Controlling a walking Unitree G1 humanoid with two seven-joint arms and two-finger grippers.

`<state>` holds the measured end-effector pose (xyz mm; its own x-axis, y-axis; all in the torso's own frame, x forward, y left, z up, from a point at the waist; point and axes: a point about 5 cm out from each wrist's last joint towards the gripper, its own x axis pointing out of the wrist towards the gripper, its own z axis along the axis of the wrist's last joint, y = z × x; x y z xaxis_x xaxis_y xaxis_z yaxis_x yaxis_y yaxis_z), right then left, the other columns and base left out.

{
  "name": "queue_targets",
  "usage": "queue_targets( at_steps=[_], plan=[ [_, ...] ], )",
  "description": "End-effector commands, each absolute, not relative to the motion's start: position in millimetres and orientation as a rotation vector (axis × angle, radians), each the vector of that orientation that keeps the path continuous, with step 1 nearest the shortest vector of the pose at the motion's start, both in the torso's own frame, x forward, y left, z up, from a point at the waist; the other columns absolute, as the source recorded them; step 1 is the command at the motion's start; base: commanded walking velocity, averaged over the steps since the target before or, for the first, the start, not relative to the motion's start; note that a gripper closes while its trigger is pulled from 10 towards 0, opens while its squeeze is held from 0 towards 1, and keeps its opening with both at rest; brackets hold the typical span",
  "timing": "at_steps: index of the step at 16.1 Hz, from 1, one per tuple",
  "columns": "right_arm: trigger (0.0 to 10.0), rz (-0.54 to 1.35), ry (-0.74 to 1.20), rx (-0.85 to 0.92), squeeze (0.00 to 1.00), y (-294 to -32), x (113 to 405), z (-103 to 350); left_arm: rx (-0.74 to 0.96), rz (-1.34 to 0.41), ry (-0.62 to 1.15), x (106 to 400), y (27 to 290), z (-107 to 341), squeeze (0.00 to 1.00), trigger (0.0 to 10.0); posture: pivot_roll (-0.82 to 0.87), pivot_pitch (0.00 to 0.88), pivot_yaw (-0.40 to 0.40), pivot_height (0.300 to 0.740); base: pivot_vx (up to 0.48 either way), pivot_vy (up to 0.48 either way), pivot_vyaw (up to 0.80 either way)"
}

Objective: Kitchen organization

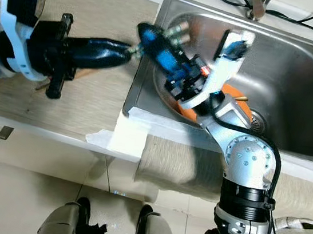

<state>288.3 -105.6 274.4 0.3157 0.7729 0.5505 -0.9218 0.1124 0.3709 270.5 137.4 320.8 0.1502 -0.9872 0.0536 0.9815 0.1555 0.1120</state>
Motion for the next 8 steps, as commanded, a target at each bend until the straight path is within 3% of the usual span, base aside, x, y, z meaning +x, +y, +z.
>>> queue_targets(
  at_steps=[1, 8],
  plan=[
    [0.0, 1.255, -0.226, 0.722, 0.0, -106.1, 288.7, 273.4, 0.078, -1.489, -0.115, 261.3, 129.9, 320.1, 0.0, 0.0, -0.12, 0.19, -0.088, 0.74, 0.0, 0.0, 0.0],
    [0.0, 1.285, -0.213, 0.729, 0.0, -103.5, 286.7, 271.2, 0.093, -1.507, -0.103, 255.4, 126.1, 316.3, 0.0, 0.0, -0.11, 0.168, -0.091, 0.74, 0.0, 0.0, 0.0]
  ],
)
